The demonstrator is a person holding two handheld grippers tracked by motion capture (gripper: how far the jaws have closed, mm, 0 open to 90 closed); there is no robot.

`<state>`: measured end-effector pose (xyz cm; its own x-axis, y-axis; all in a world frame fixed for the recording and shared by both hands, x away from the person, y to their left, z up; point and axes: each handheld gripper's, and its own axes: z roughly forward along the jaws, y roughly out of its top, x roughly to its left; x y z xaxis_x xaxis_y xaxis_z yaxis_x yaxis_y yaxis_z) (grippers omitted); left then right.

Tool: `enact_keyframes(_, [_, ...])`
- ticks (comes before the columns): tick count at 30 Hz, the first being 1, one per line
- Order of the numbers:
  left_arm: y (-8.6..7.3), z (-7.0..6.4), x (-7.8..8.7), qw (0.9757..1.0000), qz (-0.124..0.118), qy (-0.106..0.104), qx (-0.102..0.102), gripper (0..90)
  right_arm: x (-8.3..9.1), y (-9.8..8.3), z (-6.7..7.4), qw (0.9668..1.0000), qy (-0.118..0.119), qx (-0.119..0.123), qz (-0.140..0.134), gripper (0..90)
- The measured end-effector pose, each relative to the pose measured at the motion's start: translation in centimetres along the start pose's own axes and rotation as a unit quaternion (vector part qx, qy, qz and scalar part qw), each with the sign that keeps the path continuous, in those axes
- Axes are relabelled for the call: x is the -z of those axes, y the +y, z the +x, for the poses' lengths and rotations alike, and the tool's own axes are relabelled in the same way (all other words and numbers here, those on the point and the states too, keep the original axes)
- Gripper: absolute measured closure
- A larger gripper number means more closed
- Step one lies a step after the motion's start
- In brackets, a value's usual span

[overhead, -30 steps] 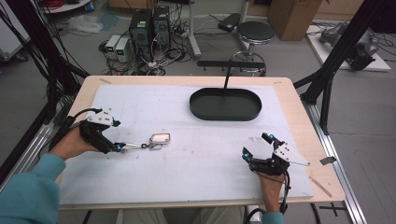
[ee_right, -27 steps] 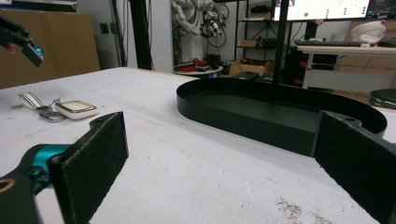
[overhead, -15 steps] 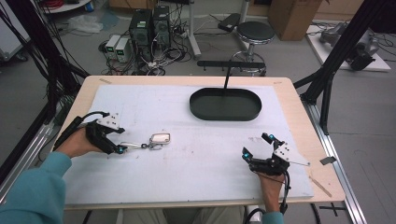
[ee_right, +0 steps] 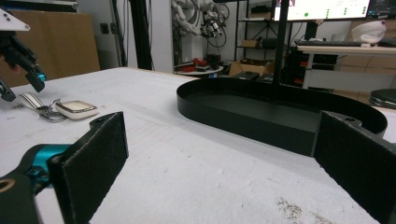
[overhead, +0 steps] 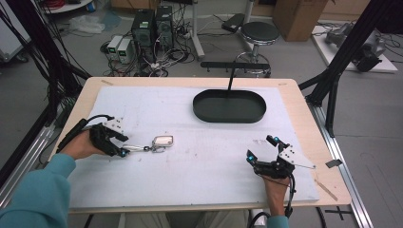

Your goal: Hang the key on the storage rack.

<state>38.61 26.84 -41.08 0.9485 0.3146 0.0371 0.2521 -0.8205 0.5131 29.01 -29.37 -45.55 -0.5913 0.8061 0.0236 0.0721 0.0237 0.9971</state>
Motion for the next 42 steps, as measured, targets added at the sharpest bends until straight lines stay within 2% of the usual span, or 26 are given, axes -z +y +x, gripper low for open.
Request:
enact_keyframes(1, [0.0, 0.1, 0.0, 1.0, 0.007, 0.001, -0.002, 45.3, 0.0, 0.0, 0.0, 1.0, -0.001, -0.002, 0.0, 3.0])
enact_keyframes(6, [-0.2, 0.2, -0.2, 0.9999, 0.013, -0.002, 0.003, 47.7, 0.0, 0.0, 0.0, 1.0, -0.001, -0.001, 0.001, 3.0])
enact_keyframes(11, [-0.2, 0.3, -0.2, 0.9998, 0.017, -0.008, -0.004, 52.9, 0.0, 0.0, 0.0, 1.0, -0.001, -0.003, 0.0, 3.0])
enact_keyframes(12, [-0.2, 0.3, -0.3, 0.9999, 0.012, -0.007, 0.002, 52.9, 0.0, 0.0, 0.0, 1.0, -0.001, -0.003, 0.0, 3.0])
enact_keyframes(14, [-0.2, 0.3, -0.3, 0.9999, 0.014, -0.01, 0.001, 54.2, 0.0, 0.0, 0.0, 1.0, 0.0, -0.004, 0.0, 3.0])
enact_keyframes(17, [-0.2, 0.3, -0.4, 0.9998, 0.015, -0.012, 0.001, 61.8, 0.0, 0.0, 0.0, 1.0, 0.0, -0.004, 0.001, 3.0])
enact_keyframes(19, [-0.2, 0.4, -0.4, 0.9996, 0.022, -0.016, -0.003, 63.6, 0.0, 0.0, 0.0, 1.0, 0.0, -0.003, 0.0, 3.0])
enact_keyframes(20, [-0.2, 0.4, -0.5, 0.9996, 0.021, -0.017, -0.002, 67.8, 0.0, 0.0, 0.0, 1.0, -0.001, -0.003, 0.0, 3.0])
enact_keyframes(23, [-0.1, 0.3, -0.6, 0.9996, 0.022, -0.016, -0.005, 69.4, 0.0, 0.0, 0.0, 1.0, -0.001, -0.003, 0.001, 3.0])
enact_keyframes(26, [0.1, 0.1, -0.7, 0.9993, 0.032, -0.01, -0.014, 72.3, 0.0, 0.0, 0.0, 1.0, 0.0, -0.004, 0.0, 3.0])
enact_keyframes(32, [0.3, -0.1, -0.6, 0.9996, 0.026, -0.006, 0.001, 73.4, 0.0, 0.0, 0.0, 1.0, 0.0, -0.005, 0.0, 3.0])
enact_keyframes(38, [0.6, -0.4, -0.4, 0.9997, 0.025, -0.005, -0.006, 73.6, 0.0, 0.0, 0.0, 1.0, 0.0, -0.008, 0.002, 3.0])
enact_keyframes(40, [0.7, -0.6, -0.3, 0.9998, 0.017, -0.002, -0.001, 73.6, 0.0, 0.0, -0.1, 1.0, -0.002, -0.006, -0.002, 3.0])
enact_keyframes(41, [0.7, -0.6, -0.2, 0.9999, 0.015, -0.004, -0.004, 73.6, 0.0, 0.0, -0.1, 1.0, -0.002, -0.006, -0.002, 3.0])
enact_keyframes(42, [0.8, -0.8, 0.0, 0.9999, 0.007, 0.005, -0.008, 73.6, 0.0, 0.0, 0.0, 1.0, -0.001, -0.01, 0.001, 3.0])
